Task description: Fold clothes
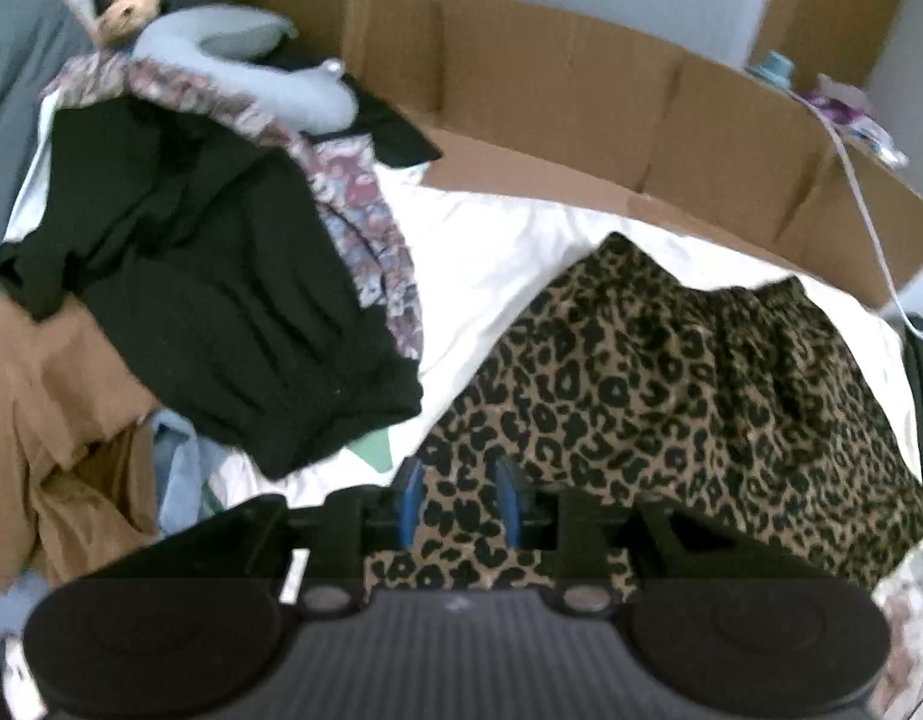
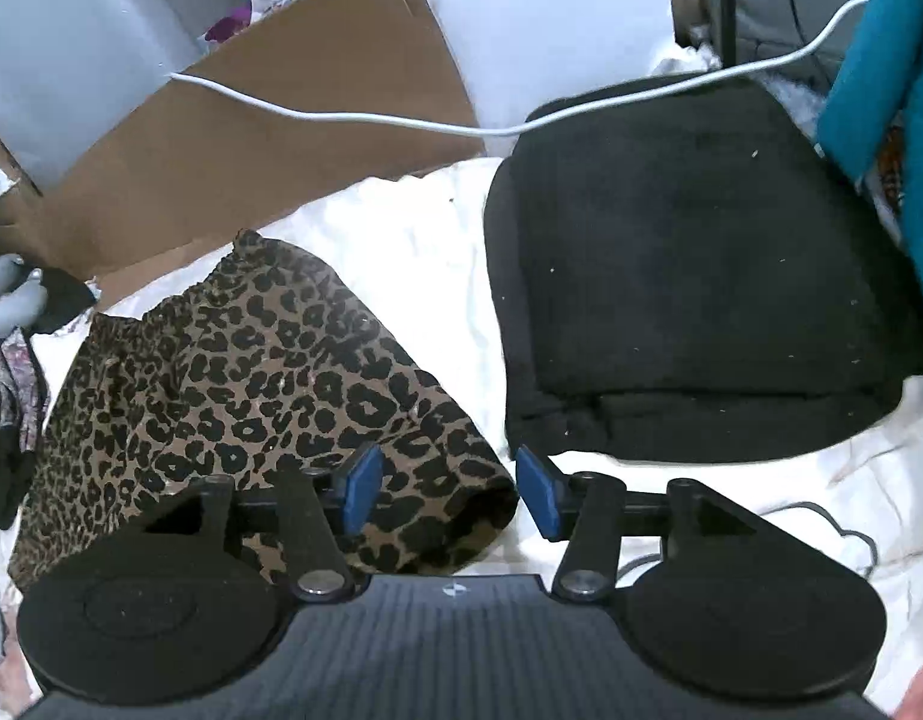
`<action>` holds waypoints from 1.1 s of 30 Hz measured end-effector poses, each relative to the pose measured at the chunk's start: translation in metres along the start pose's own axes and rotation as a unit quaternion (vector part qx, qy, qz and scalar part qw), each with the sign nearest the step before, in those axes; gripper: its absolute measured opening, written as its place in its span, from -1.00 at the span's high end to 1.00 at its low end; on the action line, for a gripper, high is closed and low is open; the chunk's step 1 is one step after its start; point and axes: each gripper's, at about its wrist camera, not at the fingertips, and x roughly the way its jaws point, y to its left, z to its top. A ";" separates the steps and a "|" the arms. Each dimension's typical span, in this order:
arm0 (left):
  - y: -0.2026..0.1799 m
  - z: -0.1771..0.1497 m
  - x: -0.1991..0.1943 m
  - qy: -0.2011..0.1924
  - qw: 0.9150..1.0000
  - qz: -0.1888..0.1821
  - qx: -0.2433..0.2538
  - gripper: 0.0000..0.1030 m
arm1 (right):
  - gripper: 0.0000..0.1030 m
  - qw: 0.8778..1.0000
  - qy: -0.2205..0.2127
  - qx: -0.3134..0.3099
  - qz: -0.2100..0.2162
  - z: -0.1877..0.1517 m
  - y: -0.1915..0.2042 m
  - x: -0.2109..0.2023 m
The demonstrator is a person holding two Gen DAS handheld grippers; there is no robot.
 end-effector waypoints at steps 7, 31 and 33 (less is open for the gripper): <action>-0.013 -0.002 0.029 0.008 1.000 0.006 -0.004 0.26 | -0.10 0.997 0.020 0.070 0.024 0.000 -0.022 0.036; 0.015 -0.071 0.116 0.046 0.999 -0.014 -0.017 0.26 | 0.61 0.997 0.031 0.064 -0.039 -0.005 -0.018 0.023; 0.017 -0.076 0.119 0.044 0.999 -0.015 -0.018 0.26 | 0.60 0.997 0.019 0.061 -0.053 -0.001 -0.016 0.014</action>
